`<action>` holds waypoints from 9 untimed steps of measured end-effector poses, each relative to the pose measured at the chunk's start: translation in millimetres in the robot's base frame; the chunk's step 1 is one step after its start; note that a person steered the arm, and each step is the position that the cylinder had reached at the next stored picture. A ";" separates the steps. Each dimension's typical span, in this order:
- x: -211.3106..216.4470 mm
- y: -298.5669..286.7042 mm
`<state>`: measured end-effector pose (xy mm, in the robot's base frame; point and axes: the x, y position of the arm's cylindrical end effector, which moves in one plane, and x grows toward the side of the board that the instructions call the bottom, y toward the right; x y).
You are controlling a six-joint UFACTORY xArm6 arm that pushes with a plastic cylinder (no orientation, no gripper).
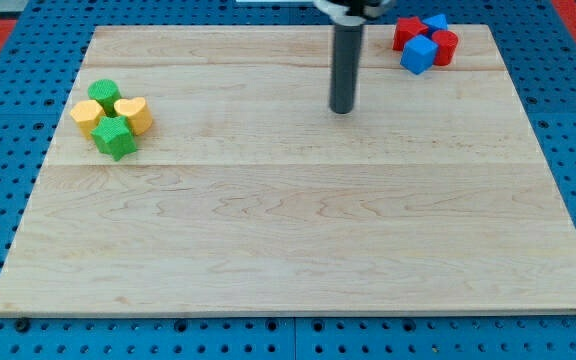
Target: Push the blue triangle and red star to the top left side of the blue cube
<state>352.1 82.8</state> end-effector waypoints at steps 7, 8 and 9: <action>-161.1 188.3; -160.5 158.5; -160.4 120.4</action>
<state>191.7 203.2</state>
